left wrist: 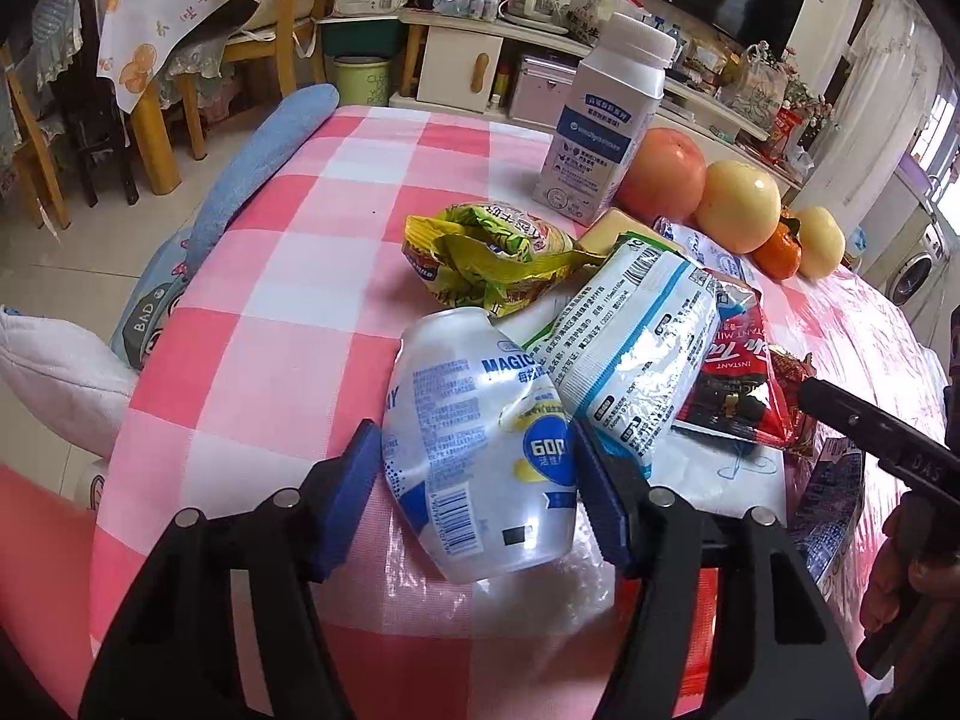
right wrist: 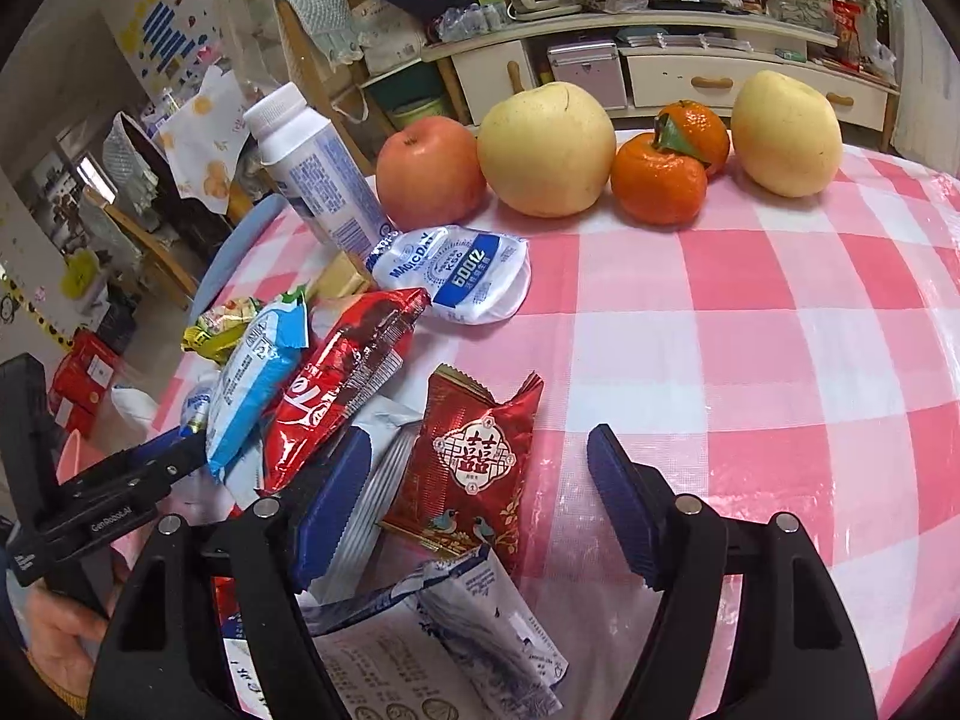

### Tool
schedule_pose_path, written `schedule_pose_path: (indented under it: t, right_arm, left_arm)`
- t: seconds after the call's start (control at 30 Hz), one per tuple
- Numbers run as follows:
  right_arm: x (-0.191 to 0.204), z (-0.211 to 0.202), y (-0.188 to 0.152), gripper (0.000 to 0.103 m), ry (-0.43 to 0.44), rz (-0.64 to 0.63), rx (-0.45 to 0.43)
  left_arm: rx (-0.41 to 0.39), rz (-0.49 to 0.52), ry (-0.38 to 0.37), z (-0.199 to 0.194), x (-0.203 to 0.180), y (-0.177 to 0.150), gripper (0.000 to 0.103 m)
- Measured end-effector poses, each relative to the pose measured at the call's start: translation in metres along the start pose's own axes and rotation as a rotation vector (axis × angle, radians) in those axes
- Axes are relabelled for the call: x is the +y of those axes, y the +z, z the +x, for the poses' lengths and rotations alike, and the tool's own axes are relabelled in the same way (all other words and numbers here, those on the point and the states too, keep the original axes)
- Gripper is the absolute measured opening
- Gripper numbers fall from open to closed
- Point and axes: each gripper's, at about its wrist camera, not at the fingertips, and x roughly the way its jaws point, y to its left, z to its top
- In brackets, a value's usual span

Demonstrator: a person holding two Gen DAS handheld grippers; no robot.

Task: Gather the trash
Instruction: 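Grasp the red candy wrapper with the right gripper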

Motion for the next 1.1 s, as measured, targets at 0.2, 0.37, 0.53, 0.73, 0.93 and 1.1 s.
schedule_pose_path:
  t: [0.2, 0.37, 0.53, 0.73, 0.93, 1.1]
  right_arm:
    - [0.006, 0.006, -0.001, 0.061, -0.058, -0.056, 0.004]
    - [0.009, 0.008, -0.003, 0.04, -0.097, -0.086, -0.003]
    - [0.008, 0.007, -0.004, 0.038, -0.111, -0.09, -0.017]
    - [0.005, -0.007, -0.001, 0.037, -0.086, -0.068, -0.067]
    - [0.01, -0.026, 0.001, 0.036, -0.026, -0.069, -0.14]
    - [0.017, -0.038, 0.001, 0.036, 0.004, -0.062, -0.174]
  left_arm:
    - [0.001, -0.008, -0.016, -0.001, 0.001, -0.001, 0.064]
    - [-0.002, 0.0, -0.021, -0.003, 0.0, -0.004, 0.064]
    - [-0.004, -0.014, -0.034, -0.005, 0.003, -0.005, 0.064]
    - [-0.021, -0.016, -0.051, -0.013, 0.003, -0.005, 0.064]
    - [-0.055, -0.033, -0.065, -0.028, 0.007, -0.005, 0.064]
    - [-0.099, -0.03, -0.066, -0.044, 0.009, -0.007, 0.064]
